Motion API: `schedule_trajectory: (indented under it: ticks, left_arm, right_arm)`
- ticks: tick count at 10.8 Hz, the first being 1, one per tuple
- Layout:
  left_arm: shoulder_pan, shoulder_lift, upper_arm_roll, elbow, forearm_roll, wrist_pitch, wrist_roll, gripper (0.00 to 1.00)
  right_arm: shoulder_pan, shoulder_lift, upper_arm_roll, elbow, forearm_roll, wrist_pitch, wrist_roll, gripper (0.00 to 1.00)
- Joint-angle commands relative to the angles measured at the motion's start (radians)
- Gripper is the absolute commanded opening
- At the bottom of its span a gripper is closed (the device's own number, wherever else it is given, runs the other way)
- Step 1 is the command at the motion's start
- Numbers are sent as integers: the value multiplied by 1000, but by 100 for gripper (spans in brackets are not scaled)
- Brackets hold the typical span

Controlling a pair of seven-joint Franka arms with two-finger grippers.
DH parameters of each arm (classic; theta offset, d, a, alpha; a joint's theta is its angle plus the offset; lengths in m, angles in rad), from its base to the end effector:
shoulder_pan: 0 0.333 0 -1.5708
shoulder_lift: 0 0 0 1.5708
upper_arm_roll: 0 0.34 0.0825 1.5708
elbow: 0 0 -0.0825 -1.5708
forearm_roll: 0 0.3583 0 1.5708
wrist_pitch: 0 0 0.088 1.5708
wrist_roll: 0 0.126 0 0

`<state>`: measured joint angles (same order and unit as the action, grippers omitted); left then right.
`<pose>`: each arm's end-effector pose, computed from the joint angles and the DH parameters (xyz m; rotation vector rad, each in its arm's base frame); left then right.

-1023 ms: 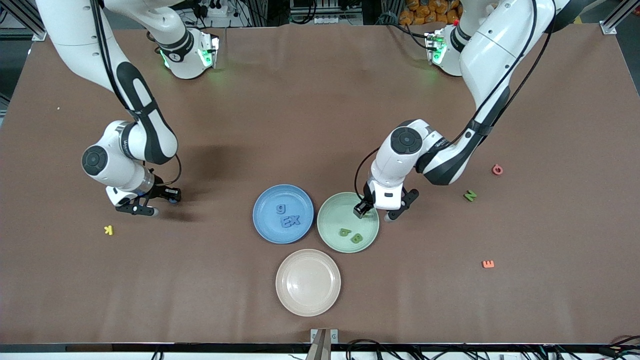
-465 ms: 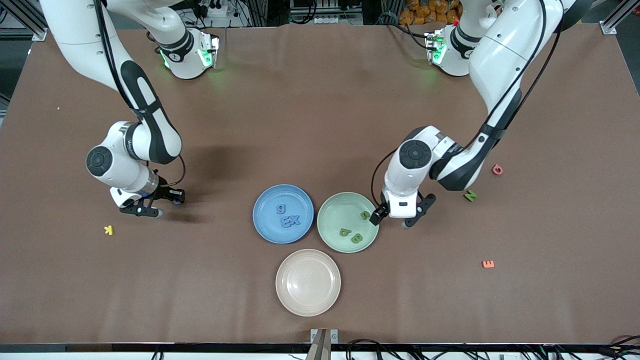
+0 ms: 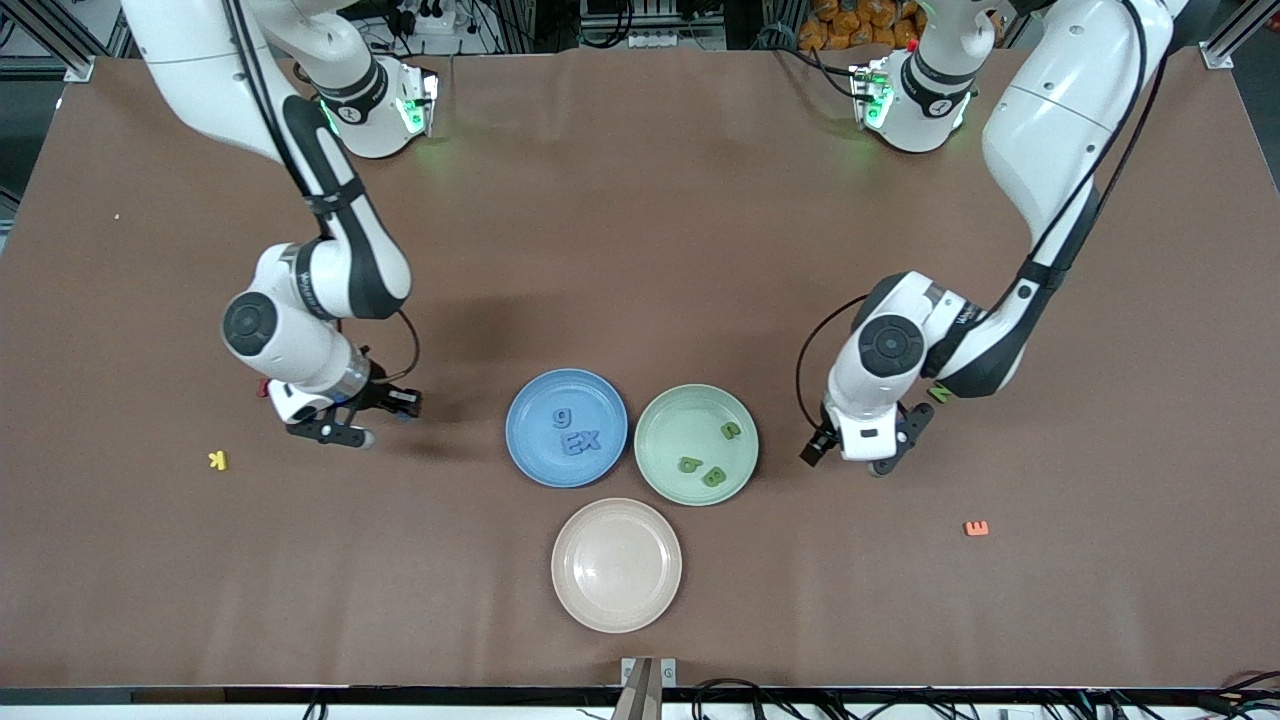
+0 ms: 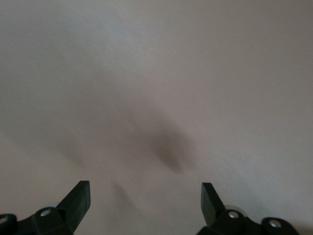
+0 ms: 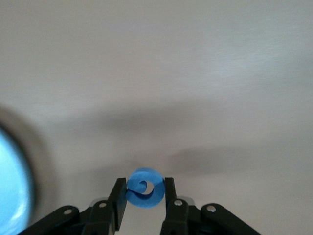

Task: Sort letters by color into matching plates
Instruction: 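Drop the 9 on the blue plate while the left gripper returns outward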

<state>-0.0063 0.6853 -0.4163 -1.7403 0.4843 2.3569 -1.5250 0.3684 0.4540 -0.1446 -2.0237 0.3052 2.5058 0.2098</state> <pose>0.6211 -0.2330 0.2271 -2.8349 -1.2709 -0.1197 0.5850 0.1379 0.2502 -2.9968 0.3206 -0.0172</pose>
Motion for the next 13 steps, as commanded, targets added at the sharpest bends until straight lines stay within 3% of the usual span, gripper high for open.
schedule_trajectory:
  ticks: [1,6,9,10,11,13]
  left_arm:
    - [54,-56,-9,-73,37,-22,0,100]
    - [170,-140,-64,-243,73,30,83,100]
    - [259,-217,-137,-340,73,45,109,100]
    - [288,-231,-172,-360,73,45,108,100]
    - [310,-243,-203,-373,71,45,105,100]
    - [324,-253,-217,-372,71,45,95,100]
  right_arm:
    - [27,2,69,71,-1,-16,111,17]
    - [122,136,157,273,2,-4,252,19]
    - [178,199,161,353,0,-1,316,22]
    - [179,198,161,353,-1,-2,310,51]
    - [175,196,158,352,-14,-4,295,100]
    - [158,184,137,349,-17,-24,69,100]
